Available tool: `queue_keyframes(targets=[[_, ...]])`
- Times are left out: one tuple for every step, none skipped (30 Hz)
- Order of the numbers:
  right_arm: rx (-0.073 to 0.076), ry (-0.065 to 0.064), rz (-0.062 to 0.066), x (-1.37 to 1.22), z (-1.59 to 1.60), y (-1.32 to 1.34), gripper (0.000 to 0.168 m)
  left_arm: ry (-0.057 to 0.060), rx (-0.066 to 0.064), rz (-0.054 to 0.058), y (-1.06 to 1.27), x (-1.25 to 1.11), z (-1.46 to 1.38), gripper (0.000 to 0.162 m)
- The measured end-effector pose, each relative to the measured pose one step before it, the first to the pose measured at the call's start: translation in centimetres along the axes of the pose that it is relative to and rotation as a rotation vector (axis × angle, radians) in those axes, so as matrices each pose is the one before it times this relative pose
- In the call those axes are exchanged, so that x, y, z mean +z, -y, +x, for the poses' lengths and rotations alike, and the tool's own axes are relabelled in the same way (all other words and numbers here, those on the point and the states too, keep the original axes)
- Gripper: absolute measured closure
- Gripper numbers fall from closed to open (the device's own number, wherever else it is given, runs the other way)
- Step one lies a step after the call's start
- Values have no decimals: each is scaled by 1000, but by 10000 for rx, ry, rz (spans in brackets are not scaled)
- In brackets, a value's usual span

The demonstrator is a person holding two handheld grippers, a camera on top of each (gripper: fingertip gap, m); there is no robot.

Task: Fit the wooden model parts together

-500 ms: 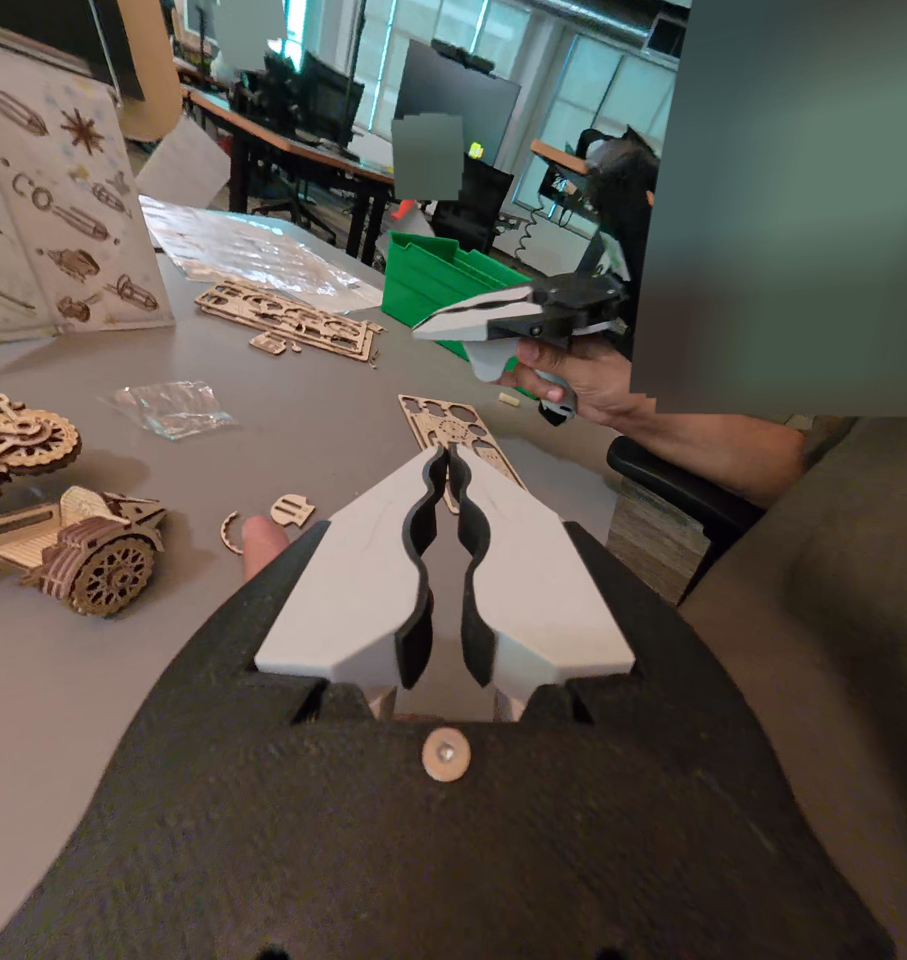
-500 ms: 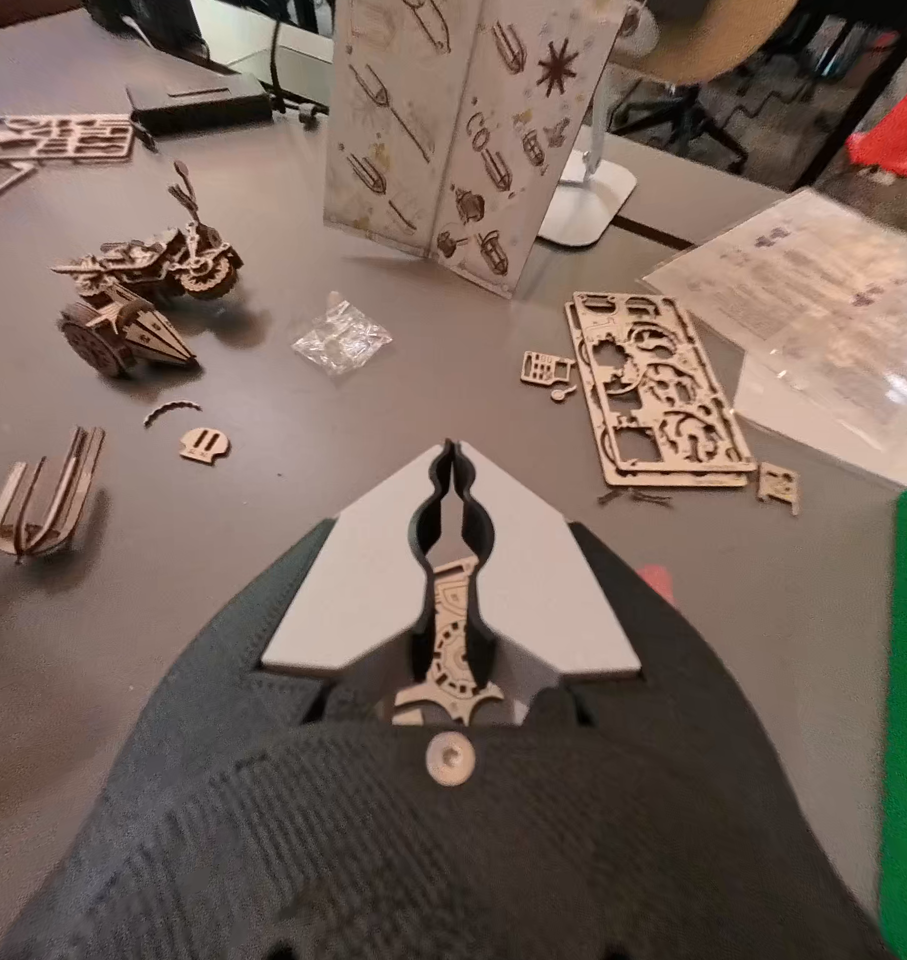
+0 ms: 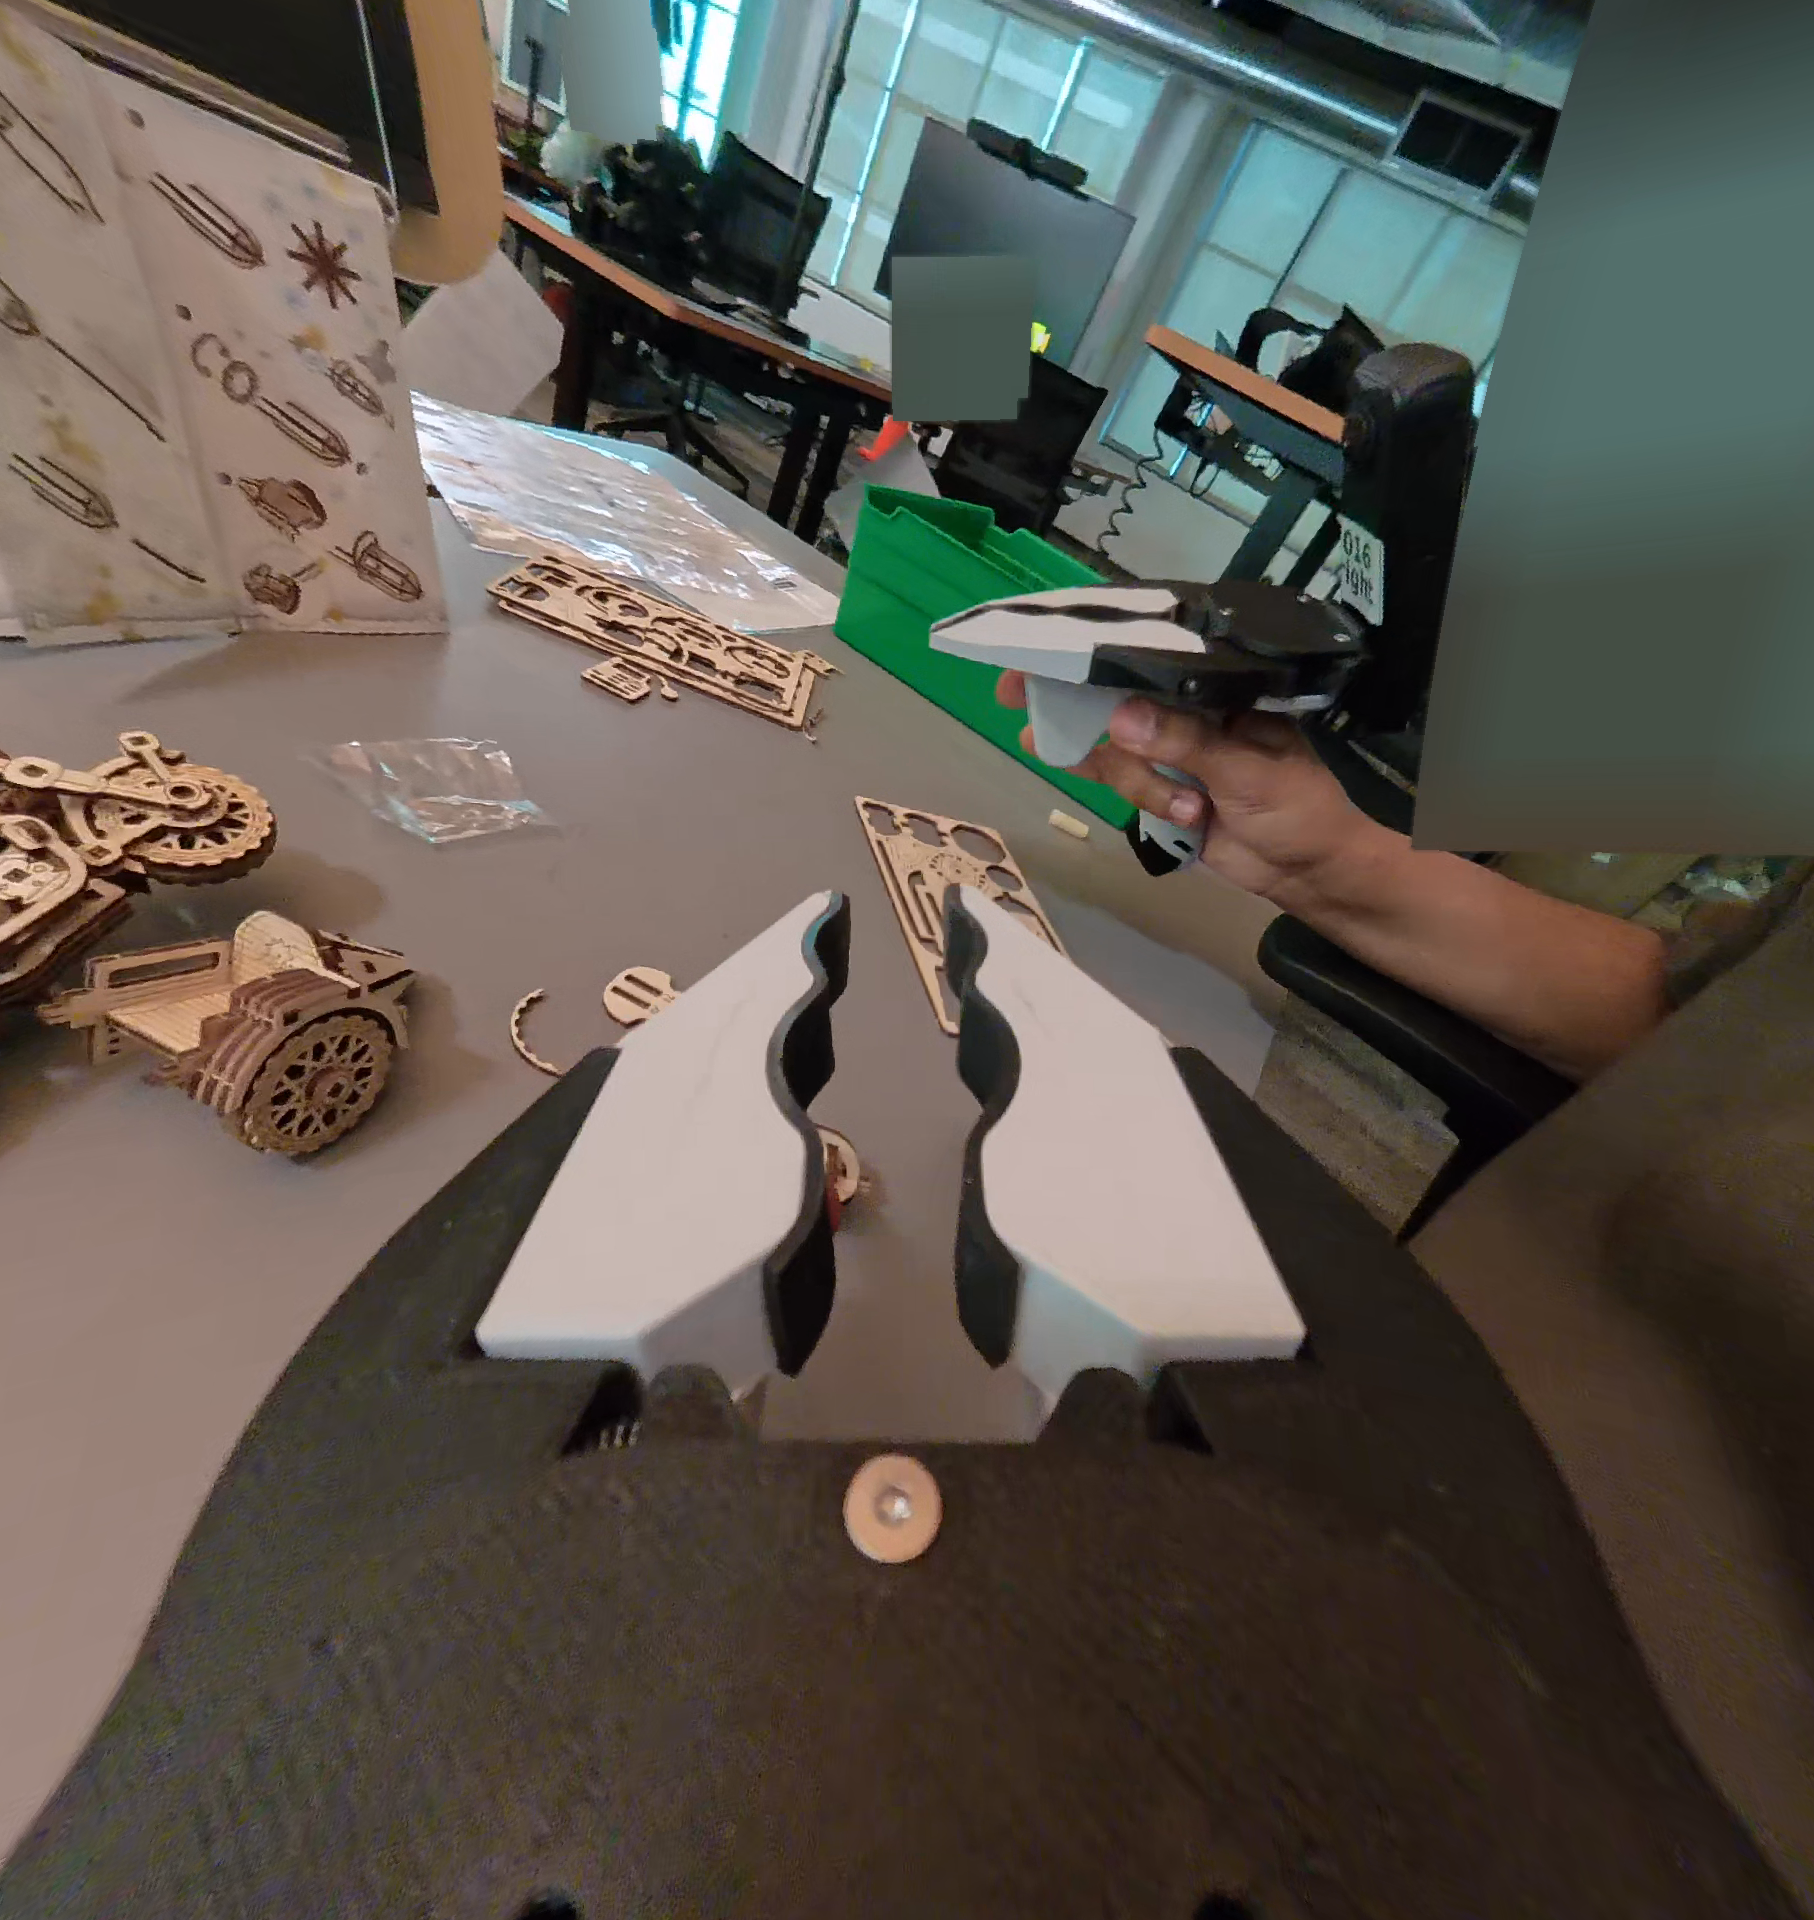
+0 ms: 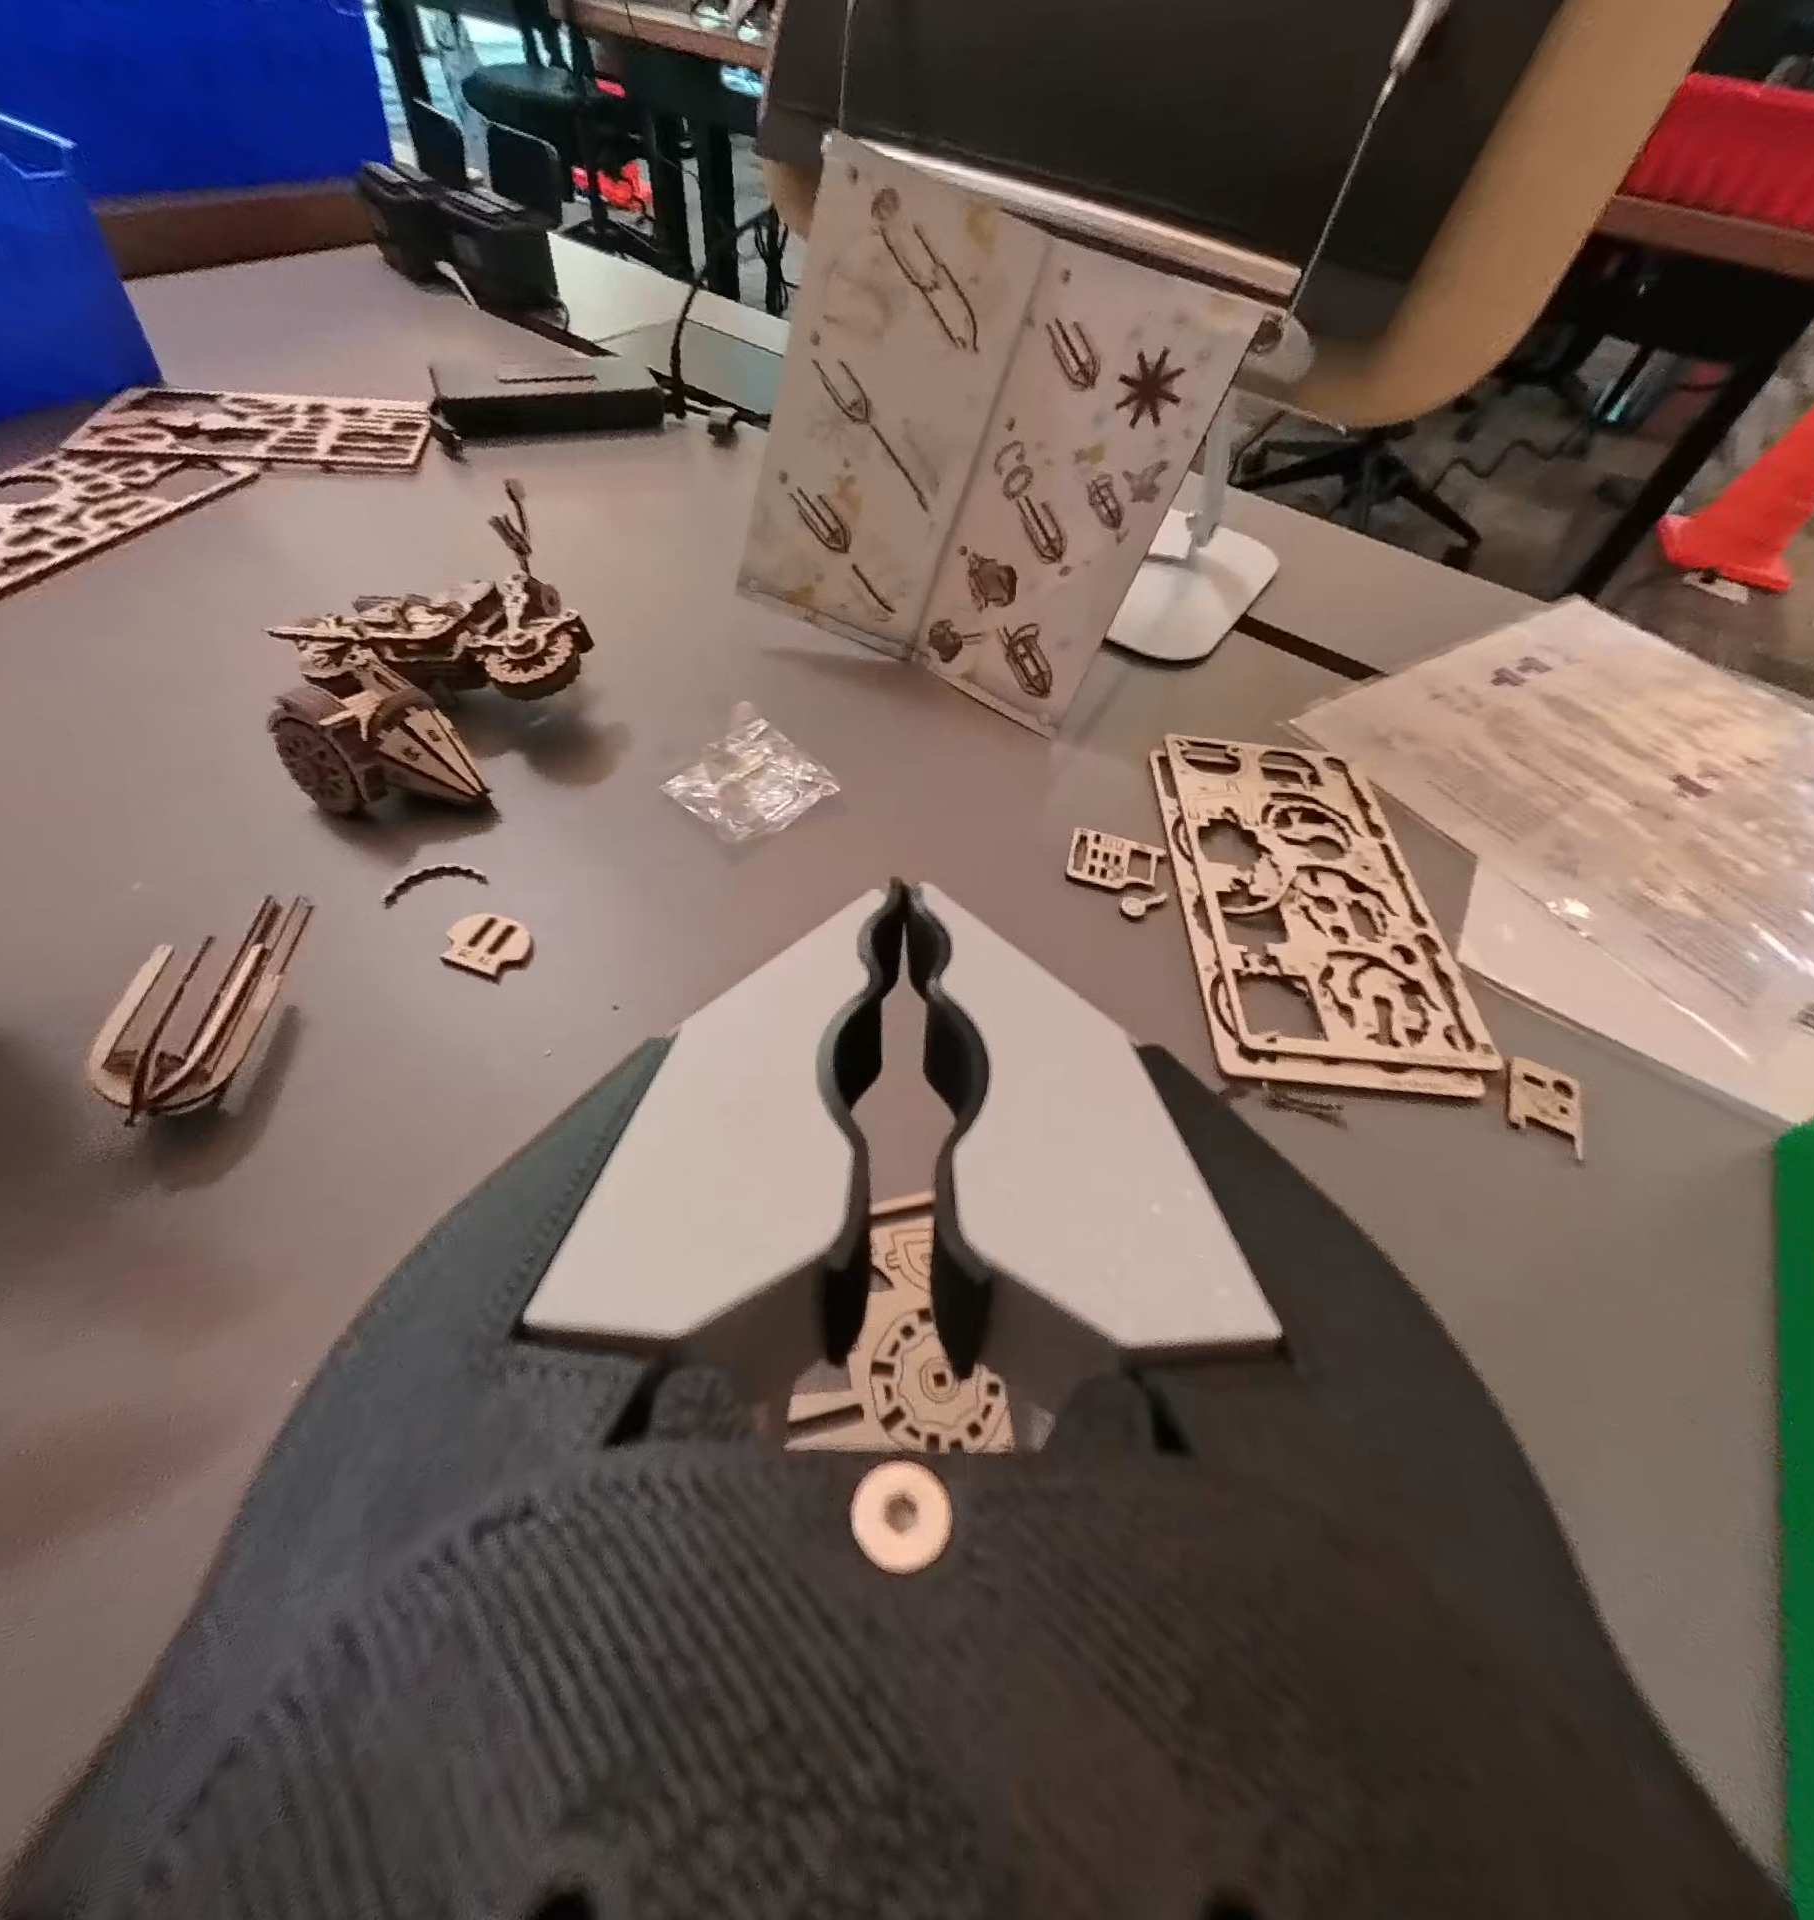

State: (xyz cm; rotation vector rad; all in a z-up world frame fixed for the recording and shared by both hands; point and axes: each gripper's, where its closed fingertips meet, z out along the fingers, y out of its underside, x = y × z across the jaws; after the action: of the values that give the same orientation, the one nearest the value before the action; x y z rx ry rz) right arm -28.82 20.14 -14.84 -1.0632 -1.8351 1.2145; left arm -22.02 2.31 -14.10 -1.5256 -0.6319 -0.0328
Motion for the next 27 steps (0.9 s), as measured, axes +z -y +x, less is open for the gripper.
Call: queue_keyframes(targets=[[-106,93,68,-131,-136,126,168,-63,-50,126,174,-99,18,152],[-135,25,81,-94,-76,110,168,12,-59,94,165,-97,-76,159],[-142,-45,36,-51,-14,27,168,28,-1,106,174,-117,-98,162],[-103,-15,-22,23,-57,-60,168,-126,33,123,191,-102,140,162],[-38,39,-16,38,-129,-55,168,-59,-36,29,71,-36,38,162],[24,67,-12,55,-150,-53,168,-111,-33,-1,10,15,108,162],[40,66,-22,63,-119,-68,168,-69,-50,15,25,17,53,162],[28,34,1,38,-52,-41,168,82,-84,-1,14,16,-160,162],[29,9,-12,31,12,-42,168,-27,-82,-20,-1,25,-7,162],[15,-14,-38,26,51,-72,168,17,-100,-121,-165,67,-113,162],[-32,-64,-34,3,118,-71,168,142,-100,-303,-437,90,-315,162],[-96,-90,-14,-7,132,-41,168,-55,-94,-391,-590,114,-30,162],[-119,-139,7,-8,183,-20,168,-84,-105,-353,-517,141,54,162],[-105,-172,7,2,214,-14,168,-3,-88,-148,-233,105,6,162],[-74,-128,-24,3,153,-53,168,8,-17,-79,-149,92,30,162],[-24,-74,-35,28,90,-68,168,50,52,-46,-79,70,-6,162],[21,-25,-17,36,37,-64,168,102,85,19,6,40,-70,162],[34,-1,-13,44,14,-72,168,133,90,31,20,15,-119,162],[27,-11,-20,54,43,-67,167,133,75,46,70,-10,-130,162],[25,-10,-28,45,52,-81,165,120,55,75,112,-30,-137,162],[35,17,-22,34,14,-69,164,77,39,48,88,-20,-84,162],[44,46,0,11,-55,-25,163,85,18,51,90,-13,-118,162],[51,63,16,-15,-90,18,161,87,-2,52,83,-21,-139,162],[48,78,17,-20,-131,32,161,14,-13,34,35,3,-63,162],[39,88,12,-29,-159,37,161,-22,-41,16,2,19,-35,162],[27,71,10,-4,-152,26,160,-43,-62,22,3,15,-23,162],[16,66,10,-8,-158,39,160,-113,-74,33,12,23,78,162]])
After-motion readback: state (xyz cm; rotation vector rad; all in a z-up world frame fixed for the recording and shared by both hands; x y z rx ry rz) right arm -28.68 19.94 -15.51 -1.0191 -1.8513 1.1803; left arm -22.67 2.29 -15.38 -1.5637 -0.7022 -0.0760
